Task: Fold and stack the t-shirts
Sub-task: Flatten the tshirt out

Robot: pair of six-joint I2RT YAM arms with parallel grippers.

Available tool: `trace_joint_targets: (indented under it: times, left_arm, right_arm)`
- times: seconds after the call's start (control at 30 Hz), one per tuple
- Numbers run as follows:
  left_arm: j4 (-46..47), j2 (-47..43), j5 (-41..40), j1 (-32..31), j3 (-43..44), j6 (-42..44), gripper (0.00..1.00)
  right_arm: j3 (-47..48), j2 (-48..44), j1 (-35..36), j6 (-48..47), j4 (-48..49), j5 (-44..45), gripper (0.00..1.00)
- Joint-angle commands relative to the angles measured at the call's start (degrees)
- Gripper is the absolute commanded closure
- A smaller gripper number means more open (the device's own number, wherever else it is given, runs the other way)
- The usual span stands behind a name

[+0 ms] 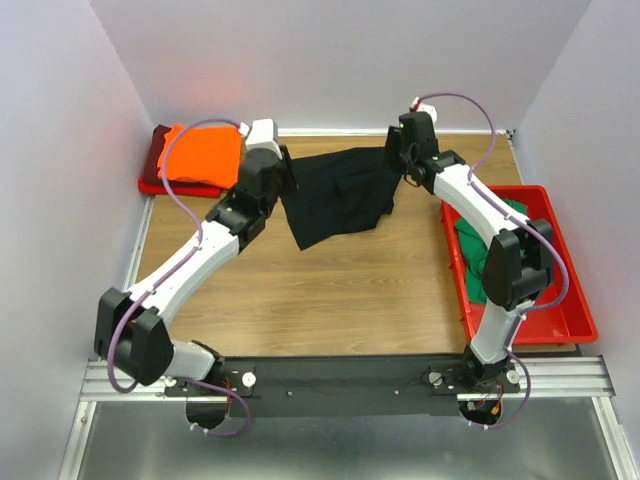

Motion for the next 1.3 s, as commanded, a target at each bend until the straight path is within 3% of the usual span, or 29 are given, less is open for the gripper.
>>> trace_joint_targets:
  times: [0.0,0.23,0.53,1.03,1.17,1.27]
  left_arm:
    - [0.3,1.7,6.1,0.3,-6.9,-8.6,0.53]
    - [2.4,7.8,8.5,-1.9,-14.1,-10.8,0.50]
    - [4.7,20.0,6.5,-4.6,-13.5,-10.4,0.44]
    - [2.8,29.5,-2.2,-7.5,-10.9,-10.0,0.40]
    - [1.2,30.7,-3.8,-7.7,-10.7,-10.9,0.51]
    - [0.1,30.1,-5.8,-7.7,-11.1,-11.7,0.72]
  right_arm:
    - [-5.9,-4.7,1.2,3.0,-1.1,-2.0,0.32]
    - [-13.9,-3.5,6.4,6.1,1.3,-4.3,0.32]
    - [-14.1,0.8,10.7,6.0,2.0,-3.4,0.33]
    - [-13.1,3.1,10.9,5.3,2.7,-4.8,0.33]
    - [-12.9,3.7,10.9,5.1,2.9,-4.9,0.33]
    - [-12.4,4.7,11.0,4.7,3.0,-5.3,0.33]
